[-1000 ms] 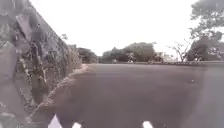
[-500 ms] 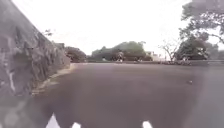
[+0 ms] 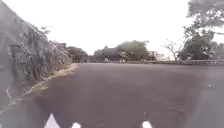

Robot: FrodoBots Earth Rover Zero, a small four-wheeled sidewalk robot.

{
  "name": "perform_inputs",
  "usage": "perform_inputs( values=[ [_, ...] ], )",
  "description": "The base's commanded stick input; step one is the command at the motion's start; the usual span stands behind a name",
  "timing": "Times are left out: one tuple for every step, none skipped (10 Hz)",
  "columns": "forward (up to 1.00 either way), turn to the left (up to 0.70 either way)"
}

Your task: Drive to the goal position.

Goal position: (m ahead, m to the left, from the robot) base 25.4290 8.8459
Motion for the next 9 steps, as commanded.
perform_inputs(
  values=[
    [0.85, 0.00],
    [0.85, 0.03],
    [0.85, 0.09],
    [0.85, 0.15],
    [0.85, 0.34],
    [0.85, 0.34],
    [0.85, 0.32],
    [0.85, 0.25],
    [0.85, 0.18]
  ],
)
